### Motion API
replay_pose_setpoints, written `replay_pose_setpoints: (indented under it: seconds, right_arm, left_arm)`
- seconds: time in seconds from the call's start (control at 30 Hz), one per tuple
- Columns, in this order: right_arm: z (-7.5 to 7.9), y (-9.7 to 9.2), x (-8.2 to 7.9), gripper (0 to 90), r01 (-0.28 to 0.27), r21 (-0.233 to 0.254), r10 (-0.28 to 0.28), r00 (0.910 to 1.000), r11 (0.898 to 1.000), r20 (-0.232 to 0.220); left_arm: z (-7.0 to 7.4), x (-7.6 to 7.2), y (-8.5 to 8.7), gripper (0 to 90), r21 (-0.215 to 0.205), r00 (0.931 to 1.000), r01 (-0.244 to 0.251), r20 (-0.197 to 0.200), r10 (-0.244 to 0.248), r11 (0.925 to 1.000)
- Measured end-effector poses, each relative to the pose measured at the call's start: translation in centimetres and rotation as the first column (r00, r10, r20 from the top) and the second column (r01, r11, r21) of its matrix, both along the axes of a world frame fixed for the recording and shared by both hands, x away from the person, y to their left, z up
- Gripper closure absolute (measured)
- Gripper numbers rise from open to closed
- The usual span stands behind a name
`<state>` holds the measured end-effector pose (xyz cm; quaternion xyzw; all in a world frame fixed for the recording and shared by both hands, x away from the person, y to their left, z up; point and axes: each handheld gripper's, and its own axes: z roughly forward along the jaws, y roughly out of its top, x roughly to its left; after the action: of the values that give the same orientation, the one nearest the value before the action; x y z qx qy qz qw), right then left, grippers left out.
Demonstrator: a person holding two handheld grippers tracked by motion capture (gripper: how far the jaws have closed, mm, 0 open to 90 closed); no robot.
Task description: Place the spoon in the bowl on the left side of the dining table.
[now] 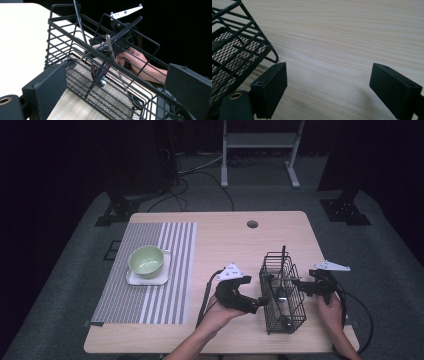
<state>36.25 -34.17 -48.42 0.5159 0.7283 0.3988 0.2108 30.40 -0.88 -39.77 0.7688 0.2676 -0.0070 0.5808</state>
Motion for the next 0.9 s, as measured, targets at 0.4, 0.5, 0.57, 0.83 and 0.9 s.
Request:
replay_pose_setpoints:
  seconds: [0.4,0.5,0.57,0.83,0.9]
  right_arm:
    - [0.0,0.0,0.0,13.6,0.001,-0.003,-0.001,1.0000,1.000,-0.001]
    - [0.0,0.0,0.0,13.6,0.001,-0.002,-0.001,1.0000,1.000,-0.001]
    - [0.0,0.0,0.0,13.5,0.001,-0.002,-0.001,1.0000,1.000,-0.001]
    - [0.0,0.0,0.0,13.6,0.000,-0.002,0.000,1.0000,1.000,-0.002]
    - [0.0,0.0,0.0,13.5,0.000,-0.002,0.000,1.0000,1.000,-0.001]
  left_arm:
    - [0.2,0.5,-1.4,5.2,0.017,0.9999,0.016,-0.002,-0.016,0.9997]
    - [0.3,0.7,-1.5,7.1,0.014,0.9999,0.015,-0.004,-0.015,0.9998]
    - [0.3,0.8,-1.6,9.4,0.015,0.9999,0.012,0.000,-0.012,0.9998]
    - [0.6,1.2,-1.8,20.4,-0.001,1.0000,0.002,-0.001,-0.002,1.0000]
    - [0.6,1.3,-1.9,22.0,-0.005,1.0000,0.003,0.003,-0.003,1.0000]
